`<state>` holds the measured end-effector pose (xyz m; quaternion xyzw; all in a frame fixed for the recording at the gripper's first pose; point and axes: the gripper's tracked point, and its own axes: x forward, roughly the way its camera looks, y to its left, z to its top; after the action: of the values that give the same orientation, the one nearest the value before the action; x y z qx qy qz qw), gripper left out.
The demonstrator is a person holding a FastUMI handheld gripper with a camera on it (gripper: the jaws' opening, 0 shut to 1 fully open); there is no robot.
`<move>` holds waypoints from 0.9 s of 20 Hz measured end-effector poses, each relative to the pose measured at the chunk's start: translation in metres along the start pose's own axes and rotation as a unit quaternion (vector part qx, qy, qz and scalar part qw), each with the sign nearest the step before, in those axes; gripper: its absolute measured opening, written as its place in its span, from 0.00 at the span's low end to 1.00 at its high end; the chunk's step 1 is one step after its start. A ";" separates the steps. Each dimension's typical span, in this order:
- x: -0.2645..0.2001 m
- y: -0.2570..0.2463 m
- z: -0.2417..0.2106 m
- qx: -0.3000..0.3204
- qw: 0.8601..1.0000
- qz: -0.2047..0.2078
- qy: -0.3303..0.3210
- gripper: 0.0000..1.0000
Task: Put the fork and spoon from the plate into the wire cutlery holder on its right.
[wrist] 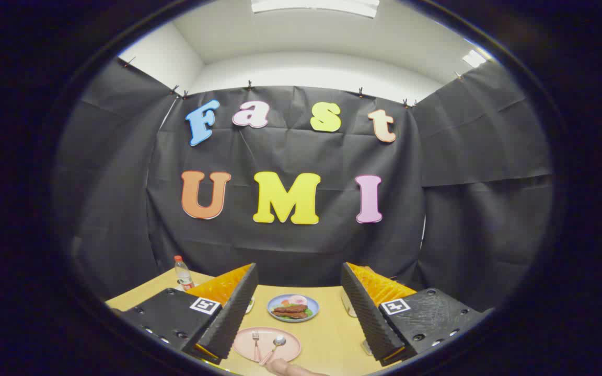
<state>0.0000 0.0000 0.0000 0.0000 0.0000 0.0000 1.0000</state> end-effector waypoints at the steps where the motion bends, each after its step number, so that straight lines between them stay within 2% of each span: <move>1: 0.001 0.001 -0.003 -0.002 1.000 -0.004 0.009 0.95; 7: 0.007 -0.002 -0.020 -0.003 0.999 -0.028 0.045 0.96; 11: 0.017 0.003 -0.037 -0.016 0.998 -0.026 0.058 0.96; 18: 0.049 0.025 -0.122 -0.014 0.989 -0.018 0.146 0.96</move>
<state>0.0487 0.0252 -0.1217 -0.0136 0.1456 -0.0184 0.9891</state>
